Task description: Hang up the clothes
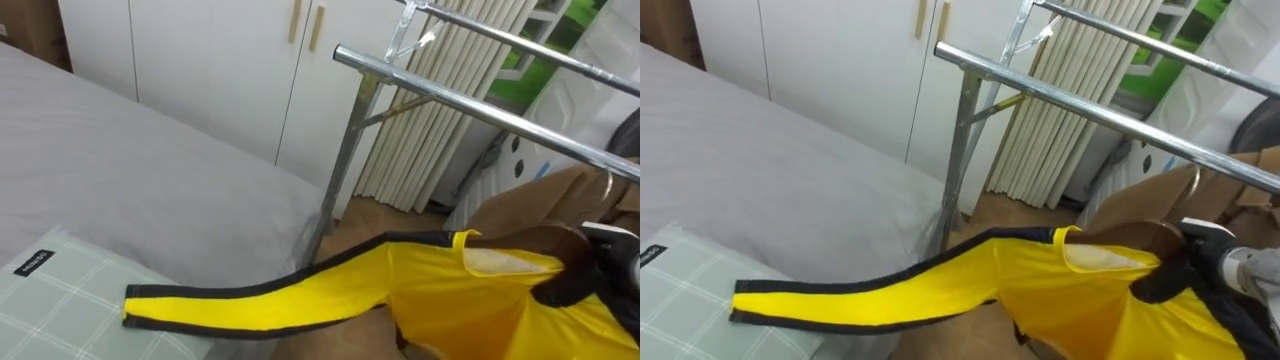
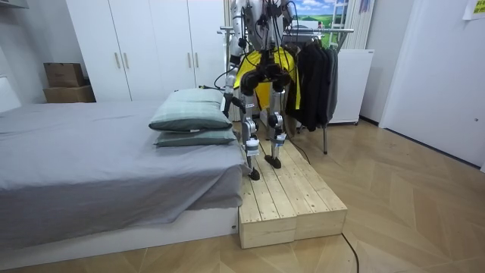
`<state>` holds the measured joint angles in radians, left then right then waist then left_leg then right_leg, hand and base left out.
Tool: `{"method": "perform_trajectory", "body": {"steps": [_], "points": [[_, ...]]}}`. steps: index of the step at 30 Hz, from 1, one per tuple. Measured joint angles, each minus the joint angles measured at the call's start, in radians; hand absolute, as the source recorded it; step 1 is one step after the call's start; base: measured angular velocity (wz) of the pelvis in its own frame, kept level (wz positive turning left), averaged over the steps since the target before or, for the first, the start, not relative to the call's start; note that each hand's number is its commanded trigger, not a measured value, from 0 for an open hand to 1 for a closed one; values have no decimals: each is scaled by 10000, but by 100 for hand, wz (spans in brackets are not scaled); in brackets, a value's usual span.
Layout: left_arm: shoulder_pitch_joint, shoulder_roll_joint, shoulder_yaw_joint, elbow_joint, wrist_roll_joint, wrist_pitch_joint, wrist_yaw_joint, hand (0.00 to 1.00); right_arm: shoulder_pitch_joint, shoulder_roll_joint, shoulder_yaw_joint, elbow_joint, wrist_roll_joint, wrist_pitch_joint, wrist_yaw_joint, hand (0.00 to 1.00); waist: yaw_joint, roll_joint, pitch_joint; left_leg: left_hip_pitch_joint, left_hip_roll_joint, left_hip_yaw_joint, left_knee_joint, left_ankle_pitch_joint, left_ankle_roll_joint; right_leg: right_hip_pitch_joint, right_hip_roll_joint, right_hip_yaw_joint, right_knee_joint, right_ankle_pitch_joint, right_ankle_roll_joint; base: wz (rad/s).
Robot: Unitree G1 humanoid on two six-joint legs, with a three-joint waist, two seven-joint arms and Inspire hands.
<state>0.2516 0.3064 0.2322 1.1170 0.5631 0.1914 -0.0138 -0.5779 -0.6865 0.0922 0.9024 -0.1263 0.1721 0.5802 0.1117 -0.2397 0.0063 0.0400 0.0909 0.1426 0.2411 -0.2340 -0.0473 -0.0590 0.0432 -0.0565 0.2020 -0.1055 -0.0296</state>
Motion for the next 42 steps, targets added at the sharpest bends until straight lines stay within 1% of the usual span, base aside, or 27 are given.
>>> {"method": "perform_trajectory", "body": {"steps": [2,4,6,8,11,13,16,18,20,22,25,27,28,29,32,37,42], "points": [[-71,26,-6,-35,6,-3,-12,0,-129,0,72,-20,-46,0,18,100,58,-36,-11,-114,1,-11,4,18,1,-123,4,1,19,6,-8,0],[-106,101,-124,-49,-7,-1,-106,0,-143,1,252,-69,-259,-2,-9,100,131,-42,-7,-125,16,-12,10,27,-2,-121,21,19,21,20,-27,0],[-128,235,-393,-65,-8,-1,-247,0,-228,1,682,-70,-486,-4,-39,100,223,-50,-2,-131,30,6,19,28,-6,-150,40,56,31,22,-30,-6],[-174,287,-612,-84,-6,-2,-286,0,-509,1,1473,-70,-570,-9,-63,100,290,-65,7,-243,39,33,63,29,-8,-290,60,120,45,25,-38,-8],[-198,391,-903,-200,1,-2,-307,0,-825,8,2284,-69,-586,-121,-76,100,340,-100,44,-363,41,-45,161,28,-9,-344,69,123,31,41,-63,4],[-200,393,-1018,-265,20,-3,-307,0,-924,17,2559,-323,-633,-146,-70,100,370,-106,46,-421,36,-47,160,28,-9,-404,72,138,40,42,-64,2],[-231,443,-1178,-277,12,-4,-305,0,-1015,69,2792,-680,-609,-365,-5,100,386,-142,66,-482,34,-62,163,32,-12,-456,72,134,39,60,-69,0],[-234,445,-1186,-299,2,-4,-305,0,-1021,114,2795,-795,-552,-435,-2,100,417,-165,79,-487,31,-63,165,32,-13,-457,72,140,37,60,-69,-2],[-293,476,-1179,-368,5,-5,-305,0,-1025,122,2816,-832,-455,-444,69,100,631,-214,137,-486,33,-54,171,31,-13,-467,79,166,38,62,-70,-4],[-364,481,-1189,-372,4,-8,-306,0,-1035,122,2816,-820,-374,-446,143,100,777,-214,163,-487,33,-56,169,31,-14,-460,82,168,20,62,-70,0],[-413,480,-1358,-429,5,-7,-306,0,-1130,196,2815,-516,-5,-465,143,100,932,-209,173,-488,30,-75,147,30,-14,-441,76,152,4,61,-68,1],[-393,504,-1369,-553,2,-7,-306,0,-1180,257,2813,-388,64,-397,141,100,1010,-205,222,-491,32,-102,139,31,-14,-394,49,28,12,65,-64,5],[-345,515,-1385,-732,0,-7,-305,0,-1181,262,2813,-330,129,-395,139,100,1060,-207,279,-502,32,-144,139,31,-14,-326,43,-27,-3,65,-64,10],[-319,512,-1397,-860,-1,-7,-305,0,-1181,294,2812,-207,154,-395,138,100,1138,-207,288,-511,32,-172,139,31,-14,-317,41,-51,-19,64,-64,11],[-284,509,-1398,-1122,1,-6,-305,0,-1182,322,2796,-100,192,-393,137,100,1150,-209,285,-641,21,-347,174,31,-15,-313,11,-264,-163,69,-66,19],[-323,507,-1397,-1159,6,-7,-304,0,-1332,322,2793,100,641,-395,134,100,1170,-211,279,-770,21,-412,191,31,-16,-334,-2,-349,-193,69,-66,7],[-332,481,-1388,-1155,161,-7,-305,0,-1432,286,2772,458,1299,-394,156,100,1139,-199,254,-837,8,-475,211,33,-18,-379,-35,-458,-167,69,-66,3]]}}
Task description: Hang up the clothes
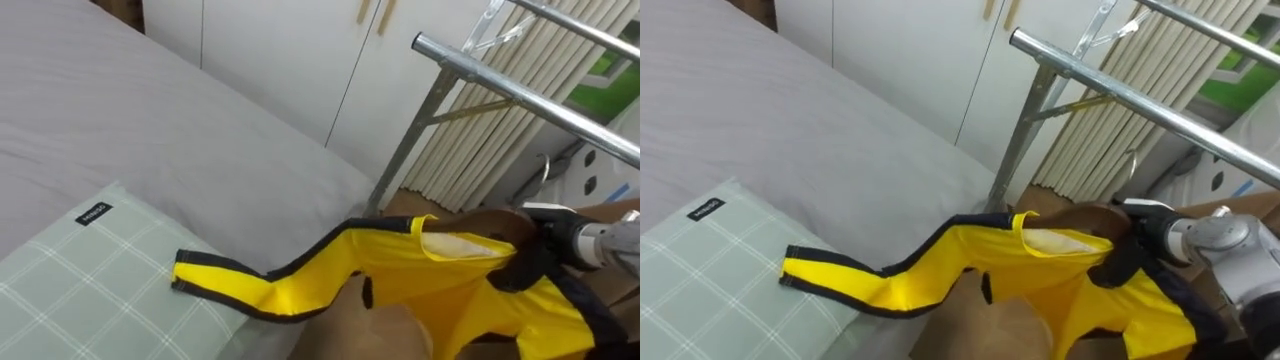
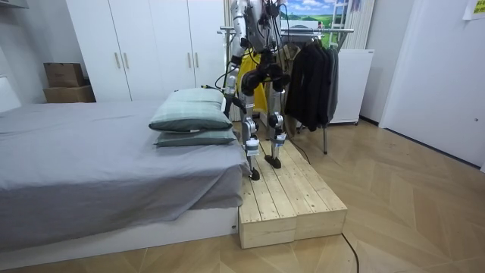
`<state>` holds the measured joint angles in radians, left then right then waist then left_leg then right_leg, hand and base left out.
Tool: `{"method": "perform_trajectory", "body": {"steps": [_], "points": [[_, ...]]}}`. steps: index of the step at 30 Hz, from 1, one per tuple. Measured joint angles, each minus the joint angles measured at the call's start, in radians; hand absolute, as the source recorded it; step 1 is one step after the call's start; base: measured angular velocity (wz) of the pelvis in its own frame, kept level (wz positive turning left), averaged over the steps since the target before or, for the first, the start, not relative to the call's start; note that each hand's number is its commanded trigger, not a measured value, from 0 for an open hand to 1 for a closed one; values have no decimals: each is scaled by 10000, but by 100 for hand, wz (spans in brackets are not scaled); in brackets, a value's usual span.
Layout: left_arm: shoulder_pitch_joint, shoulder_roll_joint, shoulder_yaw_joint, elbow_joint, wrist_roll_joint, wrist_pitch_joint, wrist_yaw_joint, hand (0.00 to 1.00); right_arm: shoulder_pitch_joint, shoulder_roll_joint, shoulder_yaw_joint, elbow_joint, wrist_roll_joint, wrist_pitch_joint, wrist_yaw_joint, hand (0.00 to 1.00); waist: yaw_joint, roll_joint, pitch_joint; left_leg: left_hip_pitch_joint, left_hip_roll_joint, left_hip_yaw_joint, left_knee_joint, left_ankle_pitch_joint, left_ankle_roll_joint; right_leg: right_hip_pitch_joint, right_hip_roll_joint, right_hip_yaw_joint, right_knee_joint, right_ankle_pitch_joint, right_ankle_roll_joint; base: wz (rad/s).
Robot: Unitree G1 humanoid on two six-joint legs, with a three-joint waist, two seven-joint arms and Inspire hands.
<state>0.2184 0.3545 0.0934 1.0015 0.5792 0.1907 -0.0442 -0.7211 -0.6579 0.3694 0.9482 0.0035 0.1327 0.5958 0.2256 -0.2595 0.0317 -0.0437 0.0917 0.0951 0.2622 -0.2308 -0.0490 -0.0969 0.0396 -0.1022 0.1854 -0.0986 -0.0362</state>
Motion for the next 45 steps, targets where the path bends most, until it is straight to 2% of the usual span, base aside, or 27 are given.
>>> {"method": "perform_trajectory", "body": {"steps": [3,8,13,16,20,23,28,38,45], "points": [[-3,-30,0,-1,250,0,0,0,-72,-11,-3,302,120,3,108,100,-1,32,-12,2,1,-44,68,-3,-4,62,-10,-62,-9,0,0,6],[0,-149,-10,-2,246,0,0,0,-72,-12,-3,363,366,3,378,100,-1,244,-95,48,-4,-86,74,-4,-3,90,-12,-102,60,7,-9,1],[0,-167,-15,-2,244,-3,1,0,-67,-12,-50,398,367,3,404,100,-17,345,-82,157,-4,-135,73,10,-21,92,-1,-105,161,-6,-21,0],[82,-200,-1,-19,463,-3,0,0,-50,-12,-731,415,357,18,438,100,-141,358,-92,145,-11,-134,66,25,-34,80,-15,-109,186,-7,-22,0],[398,-219,110,-234,631,26,-28,0,-51,-117,-1500,420,360,127,435,100,-365,318,-226,113,-6,-137,78,37,-36,113,-10,-110,185,-3,-27,0],[807,-257,331,-745,629,35,-65,0,-52,-257,-1652,427,386,226,421,100,-418,240,-285,118,-7,-135,96,37,-37,125,-8,-97,171,-3,-26,0],[888,-289,596,-762,633,32,-64,0,-58,-682,-1646,662,882,224,392,100,-427,158,-305,351,-15,-134,62,37,-37,327,-14,-120,10,-8,-20,1],[916,-200,620,-775,619,-4,-63,0,-59,-1374,-1531,1167,1573,207,171,100,-620,84,-270,342,6,-240,25,59,-60,439,-14,-241,22,-5,-29,3],[1014,-168,582,-779,601,-7,-64,0,-59,-1457,-1331,1825,2050,209,158,100,-746,63,-234,327,-9,-257,31,60,-61,455,-21,-226,-15,-8,-25,1]]}}
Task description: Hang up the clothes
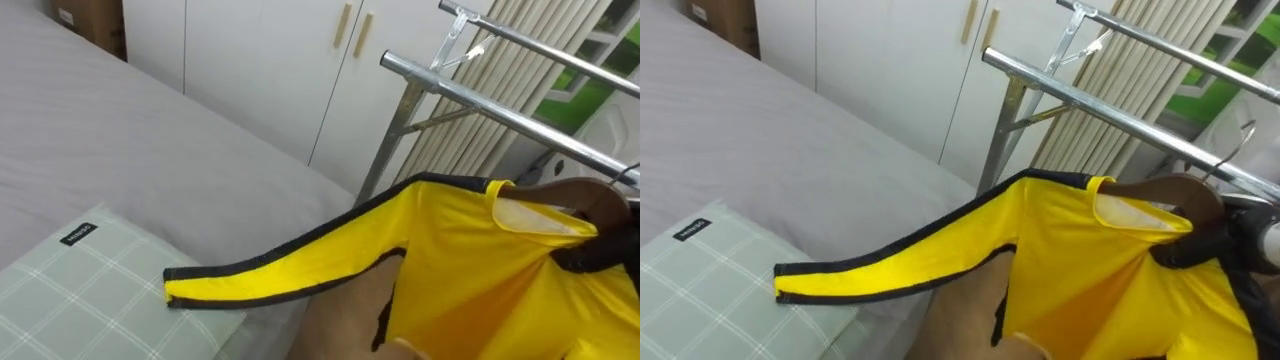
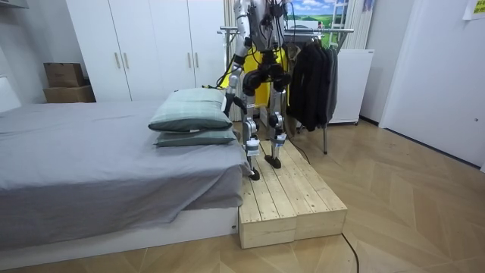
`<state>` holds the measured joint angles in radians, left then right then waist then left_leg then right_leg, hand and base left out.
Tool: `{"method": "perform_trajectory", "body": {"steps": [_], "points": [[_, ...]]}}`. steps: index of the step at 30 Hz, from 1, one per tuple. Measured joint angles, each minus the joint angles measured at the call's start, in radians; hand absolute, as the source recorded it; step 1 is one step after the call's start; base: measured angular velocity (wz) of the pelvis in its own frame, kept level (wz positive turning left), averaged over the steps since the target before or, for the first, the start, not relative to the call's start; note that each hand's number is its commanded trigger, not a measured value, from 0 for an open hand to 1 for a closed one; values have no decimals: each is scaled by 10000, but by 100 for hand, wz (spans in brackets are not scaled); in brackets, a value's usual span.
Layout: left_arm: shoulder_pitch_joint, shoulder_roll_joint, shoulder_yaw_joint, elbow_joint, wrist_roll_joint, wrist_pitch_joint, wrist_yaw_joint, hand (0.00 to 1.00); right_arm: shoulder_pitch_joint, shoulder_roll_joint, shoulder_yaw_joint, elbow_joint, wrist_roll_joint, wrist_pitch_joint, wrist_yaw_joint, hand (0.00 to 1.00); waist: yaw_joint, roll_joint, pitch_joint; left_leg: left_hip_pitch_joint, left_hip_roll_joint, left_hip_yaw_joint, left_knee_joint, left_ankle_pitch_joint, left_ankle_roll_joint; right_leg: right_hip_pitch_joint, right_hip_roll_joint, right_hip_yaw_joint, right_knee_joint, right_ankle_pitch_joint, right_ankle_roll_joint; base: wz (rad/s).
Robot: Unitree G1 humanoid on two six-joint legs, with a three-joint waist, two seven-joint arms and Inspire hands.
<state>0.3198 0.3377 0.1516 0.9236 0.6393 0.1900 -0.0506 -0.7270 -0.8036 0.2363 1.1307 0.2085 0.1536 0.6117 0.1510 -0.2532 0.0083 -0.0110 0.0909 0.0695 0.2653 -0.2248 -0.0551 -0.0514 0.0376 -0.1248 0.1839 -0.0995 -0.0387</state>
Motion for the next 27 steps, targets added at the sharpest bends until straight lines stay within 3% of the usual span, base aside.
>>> {"method": "perform_trajectory", "body": {"steps": [12,18,20,27], "points": [[453,46,-154,-783,24,65,-99,0,2,6,199,497,369,205,913,100,-52,15,50,16,0,-89,36,-3,-4,-16,-9,-111,9,-74,-12,2],[450,333,-606,-794,-38,77,-302,0,52,154,572,757,384,236,1442,100,-160,41,158,45,10,-84,78,-1,-4,20,-12,-147,16,-67,-25,0],[460,350,-713,-953,-51,112,-319,0,140,305,984,812,258,337,1737,100,-143,46,184,34,8,-89,88,-1,-4,9,-11,-148,18,-63,-31,0],[463,353,-784,-1688,-35,535,-701,0,904,992,1003,1093,154,643,2585,100,-130,85,202,-113,7,-168,97,-2,-4,-77,-1,-166,14,-53,-42,3]]}}
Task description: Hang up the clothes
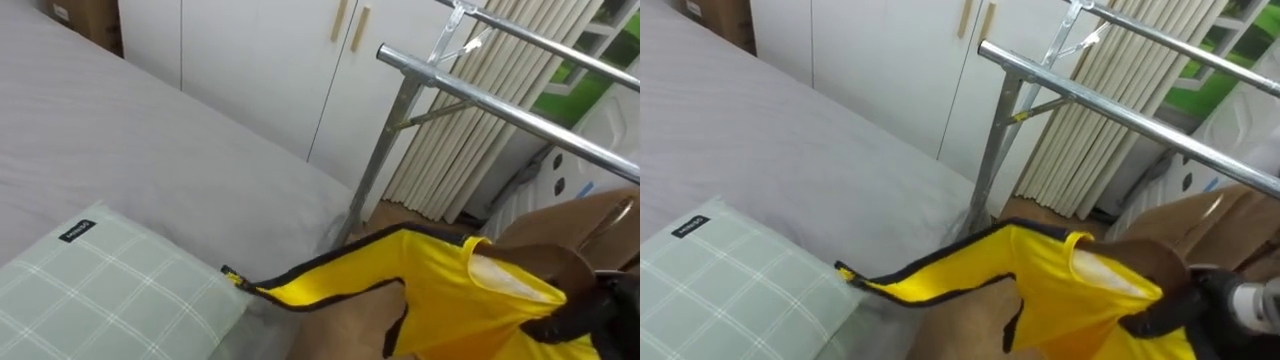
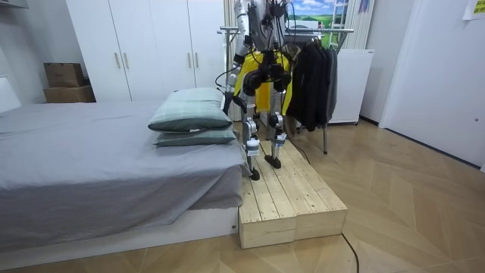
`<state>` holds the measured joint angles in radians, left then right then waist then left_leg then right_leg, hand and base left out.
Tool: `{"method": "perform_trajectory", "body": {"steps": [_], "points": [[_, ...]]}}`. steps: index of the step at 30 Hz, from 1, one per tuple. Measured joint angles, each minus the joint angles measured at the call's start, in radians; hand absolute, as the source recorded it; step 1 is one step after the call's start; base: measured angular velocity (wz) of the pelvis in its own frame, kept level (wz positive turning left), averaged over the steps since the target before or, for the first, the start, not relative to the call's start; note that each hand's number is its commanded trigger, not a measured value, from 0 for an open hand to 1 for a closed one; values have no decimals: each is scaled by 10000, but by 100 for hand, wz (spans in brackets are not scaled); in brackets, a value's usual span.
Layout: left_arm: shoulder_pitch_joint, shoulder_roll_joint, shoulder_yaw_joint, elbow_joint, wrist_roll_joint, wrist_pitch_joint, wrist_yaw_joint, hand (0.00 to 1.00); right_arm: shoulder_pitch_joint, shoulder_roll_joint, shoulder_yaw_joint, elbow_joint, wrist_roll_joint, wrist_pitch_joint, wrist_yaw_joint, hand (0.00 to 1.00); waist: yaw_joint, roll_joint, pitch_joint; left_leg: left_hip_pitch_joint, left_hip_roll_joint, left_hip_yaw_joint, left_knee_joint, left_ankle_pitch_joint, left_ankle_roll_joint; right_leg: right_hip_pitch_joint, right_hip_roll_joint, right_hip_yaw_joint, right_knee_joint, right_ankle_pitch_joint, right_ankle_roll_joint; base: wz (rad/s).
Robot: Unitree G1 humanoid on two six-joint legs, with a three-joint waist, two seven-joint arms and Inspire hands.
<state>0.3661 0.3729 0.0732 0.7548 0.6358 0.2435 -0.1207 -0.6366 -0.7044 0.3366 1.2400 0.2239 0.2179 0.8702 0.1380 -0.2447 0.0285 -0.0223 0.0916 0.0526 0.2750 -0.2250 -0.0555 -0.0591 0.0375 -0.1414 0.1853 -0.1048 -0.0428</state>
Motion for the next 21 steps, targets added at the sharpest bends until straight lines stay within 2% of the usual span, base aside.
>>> {"method": "perform_trajectory", "body": {"steps": [7,13,21], "points": [[-3,0,-119,-116,20,112,-140,0,1110,531,-30,-251,-152,16,617,100,62,56,10,22,3,49,-4,1,-2,5,-2,54,-20,3,-3,-2],[-78,-12,-183,-118,12,122,-140,0,1178,1158,-30,-299,-553,29,812,100,46,77,25,-129,-6,91,64,-2,3,-173,6,163,16,14,-1,-4],[-133,-50,-296,-369,30,126,-139,0,1177,1175,-94,-396,-520,16,898,100,47,91,18,-422,-17,-9,326,-18,13,-304,-17,67,29,107,6,3]]}}
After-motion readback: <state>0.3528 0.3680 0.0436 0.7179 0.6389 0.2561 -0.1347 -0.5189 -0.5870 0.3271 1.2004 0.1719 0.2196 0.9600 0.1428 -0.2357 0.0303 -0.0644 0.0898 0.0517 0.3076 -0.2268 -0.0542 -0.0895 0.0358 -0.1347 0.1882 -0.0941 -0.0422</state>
